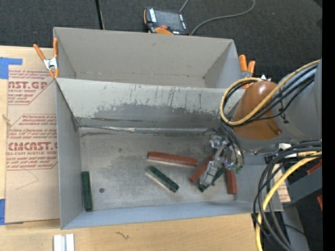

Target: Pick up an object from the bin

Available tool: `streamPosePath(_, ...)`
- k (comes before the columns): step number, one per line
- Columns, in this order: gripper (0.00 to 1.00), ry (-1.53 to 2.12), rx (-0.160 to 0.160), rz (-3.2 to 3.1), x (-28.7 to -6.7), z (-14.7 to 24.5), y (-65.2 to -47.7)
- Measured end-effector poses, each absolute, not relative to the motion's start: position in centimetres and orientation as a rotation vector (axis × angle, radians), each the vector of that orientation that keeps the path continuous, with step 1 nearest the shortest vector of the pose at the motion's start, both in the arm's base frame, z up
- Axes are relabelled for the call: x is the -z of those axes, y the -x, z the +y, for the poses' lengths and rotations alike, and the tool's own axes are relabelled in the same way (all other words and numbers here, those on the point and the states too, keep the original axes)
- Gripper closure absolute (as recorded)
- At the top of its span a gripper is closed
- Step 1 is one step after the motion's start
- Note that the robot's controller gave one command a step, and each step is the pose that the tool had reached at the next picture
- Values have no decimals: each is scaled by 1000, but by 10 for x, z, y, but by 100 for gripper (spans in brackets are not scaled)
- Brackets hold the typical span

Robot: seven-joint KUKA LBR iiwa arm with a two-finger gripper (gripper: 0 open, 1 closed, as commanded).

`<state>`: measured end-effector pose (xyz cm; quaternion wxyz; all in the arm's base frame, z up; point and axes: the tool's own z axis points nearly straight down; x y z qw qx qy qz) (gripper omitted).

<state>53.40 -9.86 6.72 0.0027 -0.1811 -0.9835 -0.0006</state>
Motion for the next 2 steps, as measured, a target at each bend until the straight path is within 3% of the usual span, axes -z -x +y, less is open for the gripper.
streamPosePath(1,100,566,2,-3092,-70,-98,-536)
streamPosePath(2,100,595,2,-3095,-299,-79,-525)
